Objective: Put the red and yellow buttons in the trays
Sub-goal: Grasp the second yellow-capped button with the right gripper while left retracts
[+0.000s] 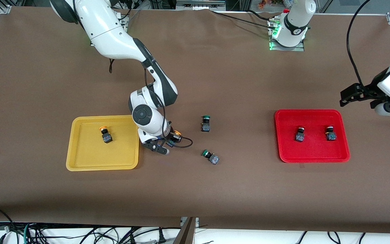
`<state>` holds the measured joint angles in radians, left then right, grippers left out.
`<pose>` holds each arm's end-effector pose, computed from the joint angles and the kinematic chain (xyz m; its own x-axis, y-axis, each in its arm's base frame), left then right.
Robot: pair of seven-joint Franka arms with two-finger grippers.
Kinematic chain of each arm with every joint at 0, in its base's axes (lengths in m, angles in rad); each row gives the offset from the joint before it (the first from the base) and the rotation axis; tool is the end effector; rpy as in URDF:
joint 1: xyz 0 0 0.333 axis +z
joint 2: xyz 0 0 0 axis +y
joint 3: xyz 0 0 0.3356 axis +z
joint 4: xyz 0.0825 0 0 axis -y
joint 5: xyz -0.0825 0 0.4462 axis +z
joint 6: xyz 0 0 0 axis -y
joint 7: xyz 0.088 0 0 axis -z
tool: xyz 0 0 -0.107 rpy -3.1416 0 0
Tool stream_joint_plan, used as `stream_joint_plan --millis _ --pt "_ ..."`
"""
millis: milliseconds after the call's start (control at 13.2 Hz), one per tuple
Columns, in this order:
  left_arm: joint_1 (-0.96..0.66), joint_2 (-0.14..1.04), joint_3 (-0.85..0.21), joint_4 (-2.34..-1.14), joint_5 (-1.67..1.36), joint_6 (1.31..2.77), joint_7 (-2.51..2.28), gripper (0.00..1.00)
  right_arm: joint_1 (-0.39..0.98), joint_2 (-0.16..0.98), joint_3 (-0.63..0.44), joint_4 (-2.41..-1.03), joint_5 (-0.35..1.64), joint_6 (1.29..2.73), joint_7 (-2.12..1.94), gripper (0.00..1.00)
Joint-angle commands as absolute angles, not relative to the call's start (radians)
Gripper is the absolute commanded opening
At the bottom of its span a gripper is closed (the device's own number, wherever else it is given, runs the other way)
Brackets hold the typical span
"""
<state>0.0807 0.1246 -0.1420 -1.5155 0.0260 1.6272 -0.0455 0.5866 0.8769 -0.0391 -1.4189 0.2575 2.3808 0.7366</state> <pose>0.6599 -0.0324 0.5998 0.9998 -0.0164 -0.0113 -0.0165 -0.9998 -0.0089 0.6757 0.4217 0.1515 0.9386 -0.3408 -0.0545 -0.3450 -0.9233 -0.1686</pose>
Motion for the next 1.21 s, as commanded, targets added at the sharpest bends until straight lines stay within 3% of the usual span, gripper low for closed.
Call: stream_joint_plan --millis 0,151,1134 --pt "0.048 0.034 -0.133 -1.62 0.029 1.605 -0.094 1.0 0.577 0.868 -0.037 -1.445 0.265 2.385 0.7 0.39" --pt "0.052 0.021 -0.132 -1.626 0.028 1.553 -0.092 1.0 0.577 0.87 -0.037 -1.445 0.265 2.385 0.698 0.39" --pt "0.071 0.075 -0.133 -1.56 0.029 1.551 -0.092 1.0 0.577 0.868 -0.038 -1.445 0.264 2.385 0.695 0.39"
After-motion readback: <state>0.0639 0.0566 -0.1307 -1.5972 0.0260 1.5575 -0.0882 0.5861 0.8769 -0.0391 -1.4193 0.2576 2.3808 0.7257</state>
